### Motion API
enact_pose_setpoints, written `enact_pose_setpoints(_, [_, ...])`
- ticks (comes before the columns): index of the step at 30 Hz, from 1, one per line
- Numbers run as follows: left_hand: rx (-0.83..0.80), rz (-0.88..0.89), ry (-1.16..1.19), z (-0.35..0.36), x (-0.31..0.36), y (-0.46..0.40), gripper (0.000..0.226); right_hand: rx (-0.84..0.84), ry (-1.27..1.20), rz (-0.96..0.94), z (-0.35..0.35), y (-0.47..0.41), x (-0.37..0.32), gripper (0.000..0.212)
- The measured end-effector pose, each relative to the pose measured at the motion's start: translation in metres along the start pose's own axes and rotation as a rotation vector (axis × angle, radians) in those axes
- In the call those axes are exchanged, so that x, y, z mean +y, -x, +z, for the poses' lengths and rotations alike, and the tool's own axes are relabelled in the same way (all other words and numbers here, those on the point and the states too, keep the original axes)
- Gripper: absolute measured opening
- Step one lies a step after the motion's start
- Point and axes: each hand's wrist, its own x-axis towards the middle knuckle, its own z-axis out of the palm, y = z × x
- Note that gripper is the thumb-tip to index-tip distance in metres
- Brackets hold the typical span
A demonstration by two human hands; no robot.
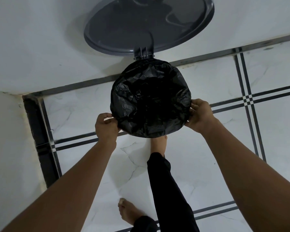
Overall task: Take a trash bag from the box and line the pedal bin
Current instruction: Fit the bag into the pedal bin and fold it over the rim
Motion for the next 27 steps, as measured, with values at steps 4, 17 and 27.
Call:
enact_pose_setpoints(4, [-0.083, -0.142, 0.172, 0.000, 0.006, 0.003, 0.026, 0.204, 0.188, -0.151, 0.016, 0.009, -0.003, 0.029])
enact_pose_setpoints(17, [-0.161, -0.357, 0.437, 0.007, 0.003, 0.004, 0.027, -0.153, 1.899, -0.311, 0.152, -0.114, 0.049, 0.055])
enact_pose_setpoints(27, [-0.177, -0.396, 0.483, 0.010, 0.006, 0.000, 0.032, -0.195, 2.033, -0.317, 0.146, -0.132, 0.053, 0.050])
